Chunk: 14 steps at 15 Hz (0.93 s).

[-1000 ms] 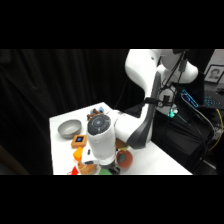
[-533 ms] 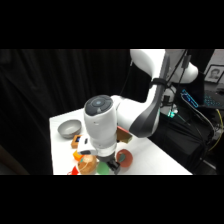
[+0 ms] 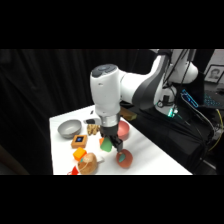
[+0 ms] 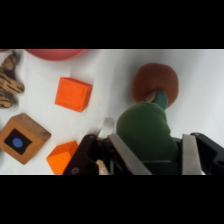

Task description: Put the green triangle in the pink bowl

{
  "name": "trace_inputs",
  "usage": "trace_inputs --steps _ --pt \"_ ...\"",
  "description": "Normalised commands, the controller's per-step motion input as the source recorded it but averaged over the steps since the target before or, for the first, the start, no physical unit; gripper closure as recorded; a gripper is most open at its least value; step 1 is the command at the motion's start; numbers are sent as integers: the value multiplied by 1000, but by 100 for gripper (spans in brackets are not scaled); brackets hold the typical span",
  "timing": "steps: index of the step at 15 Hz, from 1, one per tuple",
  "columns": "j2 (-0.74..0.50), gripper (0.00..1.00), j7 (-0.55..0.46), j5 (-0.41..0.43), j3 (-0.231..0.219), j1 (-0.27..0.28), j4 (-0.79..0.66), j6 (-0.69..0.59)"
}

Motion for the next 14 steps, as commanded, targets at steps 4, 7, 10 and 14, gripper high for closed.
trace_inputs --steps 4,7,10,14 --pt "-681 100 -39 176 -59 -161 -726 199" --pt "-597 100 -57 162 -79 -144 -629 210" --pt "-403 100 -31 155 -82 -119 -520 302" --pt "-204 100 -61 169 -72 -99 -386 406"
